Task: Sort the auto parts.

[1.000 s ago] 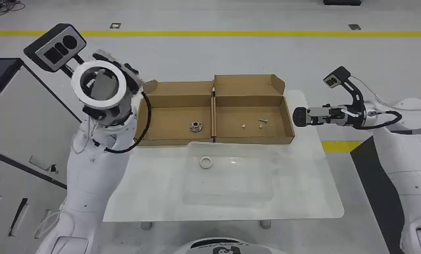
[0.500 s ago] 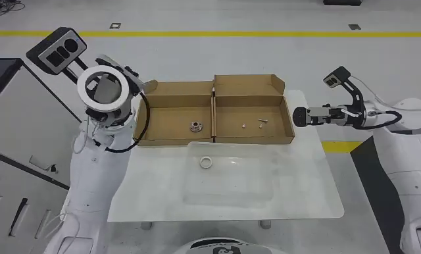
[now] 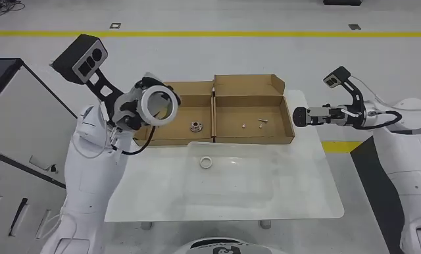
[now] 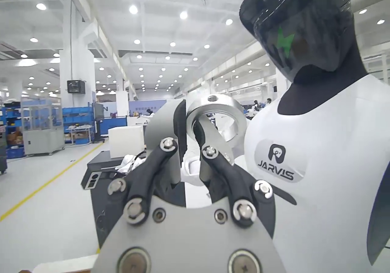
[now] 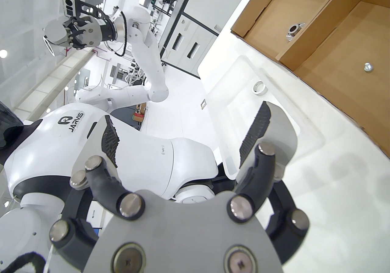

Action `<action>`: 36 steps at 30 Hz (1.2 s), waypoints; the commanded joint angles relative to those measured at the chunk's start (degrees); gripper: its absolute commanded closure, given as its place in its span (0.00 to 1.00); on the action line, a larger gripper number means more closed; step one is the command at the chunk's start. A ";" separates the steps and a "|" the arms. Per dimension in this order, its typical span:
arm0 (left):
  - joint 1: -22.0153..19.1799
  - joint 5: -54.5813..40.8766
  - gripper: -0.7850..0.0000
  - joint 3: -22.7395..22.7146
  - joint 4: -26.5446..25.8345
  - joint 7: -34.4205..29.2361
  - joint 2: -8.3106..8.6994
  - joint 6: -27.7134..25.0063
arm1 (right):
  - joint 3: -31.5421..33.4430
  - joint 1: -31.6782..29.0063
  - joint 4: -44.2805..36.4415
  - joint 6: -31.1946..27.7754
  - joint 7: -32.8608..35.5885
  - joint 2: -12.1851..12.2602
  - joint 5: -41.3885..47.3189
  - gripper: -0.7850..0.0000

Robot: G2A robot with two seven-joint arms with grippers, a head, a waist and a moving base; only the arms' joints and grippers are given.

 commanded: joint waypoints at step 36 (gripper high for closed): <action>1.82 30.47 1.00 0.84 4.82 -0.98 0.37 7.95 | 0.00 0.00 0.00 0.00 0.00 0.00 0.00 0.00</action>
